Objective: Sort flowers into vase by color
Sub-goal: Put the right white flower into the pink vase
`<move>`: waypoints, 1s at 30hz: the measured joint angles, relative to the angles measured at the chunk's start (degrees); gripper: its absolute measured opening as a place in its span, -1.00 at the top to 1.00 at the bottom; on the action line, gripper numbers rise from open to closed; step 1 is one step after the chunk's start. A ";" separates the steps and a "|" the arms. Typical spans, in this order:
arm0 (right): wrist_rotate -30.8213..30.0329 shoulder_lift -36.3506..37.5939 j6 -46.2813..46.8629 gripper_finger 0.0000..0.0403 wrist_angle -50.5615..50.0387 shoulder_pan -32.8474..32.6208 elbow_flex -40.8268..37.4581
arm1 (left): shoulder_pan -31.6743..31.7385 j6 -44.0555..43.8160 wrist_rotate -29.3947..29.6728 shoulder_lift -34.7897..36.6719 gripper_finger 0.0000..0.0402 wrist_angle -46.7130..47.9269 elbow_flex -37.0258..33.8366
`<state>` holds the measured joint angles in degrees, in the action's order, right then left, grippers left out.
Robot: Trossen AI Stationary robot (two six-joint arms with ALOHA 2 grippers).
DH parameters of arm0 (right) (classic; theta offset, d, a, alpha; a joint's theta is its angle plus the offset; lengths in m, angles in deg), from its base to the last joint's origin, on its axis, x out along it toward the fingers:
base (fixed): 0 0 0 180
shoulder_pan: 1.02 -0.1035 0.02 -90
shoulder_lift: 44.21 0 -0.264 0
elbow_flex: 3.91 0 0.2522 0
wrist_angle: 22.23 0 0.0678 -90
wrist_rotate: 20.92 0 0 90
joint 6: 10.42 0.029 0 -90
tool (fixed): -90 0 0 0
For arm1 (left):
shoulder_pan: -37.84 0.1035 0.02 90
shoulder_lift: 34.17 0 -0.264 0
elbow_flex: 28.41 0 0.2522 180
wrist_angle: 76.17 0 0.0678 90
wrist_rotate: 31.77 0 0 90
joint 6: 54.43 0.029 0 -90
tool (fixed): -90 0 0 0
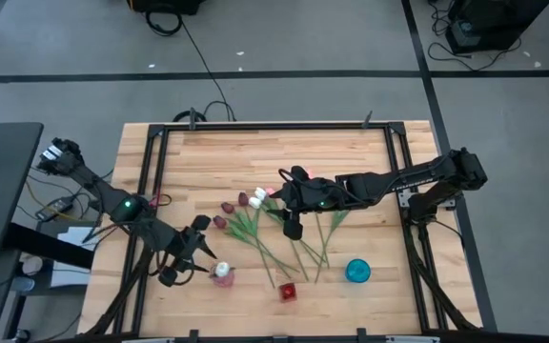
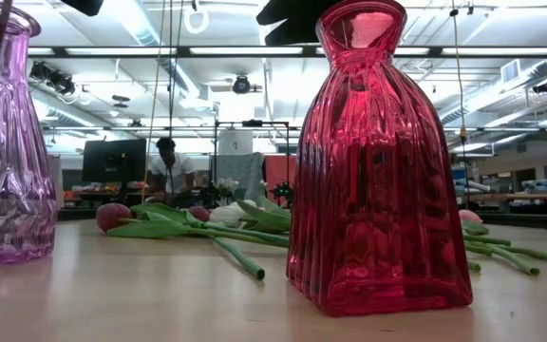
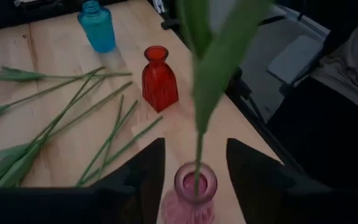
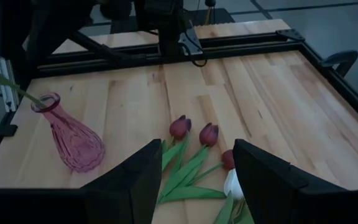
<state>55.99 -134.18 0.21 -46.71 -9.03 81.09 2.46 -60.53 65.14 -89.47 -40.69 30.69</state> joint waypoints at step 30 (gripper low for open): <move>7.18 -23.21 16.35 0.22 -20.58 4.66 3.08 | 7.43 -0.23 36.93 9.34 0.07 1.13 -8.26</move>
<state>63.17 -157.39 16.57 -67.30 -4.37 84.17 9.89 -60.76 102.07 -80.13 -39.56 22.43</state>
